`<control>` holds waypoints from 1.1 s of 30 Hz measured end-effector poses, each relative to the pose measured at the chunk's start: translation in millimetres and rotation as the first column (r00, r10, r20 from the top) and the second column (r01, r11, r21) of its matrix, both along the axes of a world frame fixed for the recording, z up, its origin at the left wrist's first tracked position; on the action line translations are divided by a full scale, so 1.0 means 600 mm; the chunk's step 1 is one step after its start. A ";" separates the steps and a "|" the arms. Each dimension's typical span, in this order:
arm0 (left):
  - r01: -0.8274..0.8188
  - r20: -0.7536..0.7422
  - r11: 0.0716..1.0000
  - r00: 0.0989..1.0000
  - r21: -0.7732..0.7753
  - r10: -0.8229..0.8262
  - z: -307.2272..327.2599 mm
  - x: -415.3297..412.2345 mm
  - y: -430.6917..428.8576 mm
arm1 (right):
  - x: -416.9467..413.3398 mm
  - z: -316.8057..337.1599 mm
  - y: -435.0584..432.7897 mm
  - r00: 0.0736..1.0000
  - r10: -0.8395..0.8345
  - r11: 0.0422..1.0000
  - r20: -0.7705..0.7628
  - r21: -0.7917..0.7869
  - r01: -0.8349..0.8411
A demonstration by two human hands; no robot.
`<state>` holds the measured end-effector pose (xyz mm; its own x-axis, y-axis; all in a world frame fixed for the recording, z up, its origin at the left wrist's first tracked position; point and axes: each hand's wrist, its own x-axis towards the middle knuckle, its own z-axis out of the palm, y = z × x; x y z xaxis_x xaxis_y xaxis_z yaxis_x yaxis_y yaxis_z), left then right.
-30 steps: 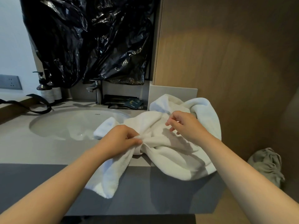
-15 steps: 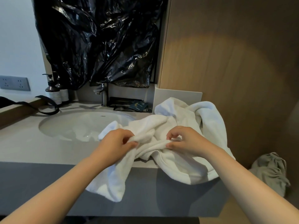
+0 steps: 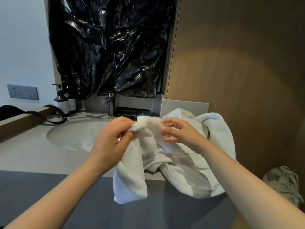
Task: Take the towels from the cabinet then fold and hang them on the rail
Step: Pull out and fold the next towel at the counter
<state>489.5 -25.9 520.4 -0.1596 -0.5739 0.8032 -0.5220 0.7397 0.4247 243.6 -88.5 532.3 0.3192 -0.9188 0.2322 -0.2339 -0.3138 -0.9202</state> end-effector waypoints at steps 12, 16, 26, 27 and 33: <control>-0.082 -0.022 0.992 0.996 0.101 0.084 -0.004 0.008 -0.013 | -0.003 0.103 0.074 0.862 -0.054 0.908 0.504 -0.335 0.253; -0.088 -0.001 0.982 0.996 0.164 0.089 -0.010 -0.007 -0.014 | -0.011 0.087 0.102 0.893 -0.200 0.868 0.403 -0.350 0.353; -0.070 0.001 0.948 0.997 0.311 0.073 -0.043 -0.037 -0.014 | -0.084 0.021 0.102 0.850 -0.462 0.882 -0.253 -0.231 0.410; -0.057 -0.003 0.947 0.998 0.317 0.061 -0.048 -0.036 -0.011 | -0.089 0.016 0.105 0.851 -0.457 0.887 -0.258 -0.200 0.416; -0.275 0.191 0.902 0.956 0.332 0.221 -0.061 -0.040 -0.009 | -0.084 -0.006 0.124 0.857 -0.494 0.869 -0.149 -0.099 0.484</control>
<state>465.3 -31.3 483.8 -0.0740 -0.8506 0.5206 -0.7446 0.3944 0.5385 192.9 -13.8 528.5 -0.1297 -0.9535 0.2720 -0.5169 -0.1691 -0.8392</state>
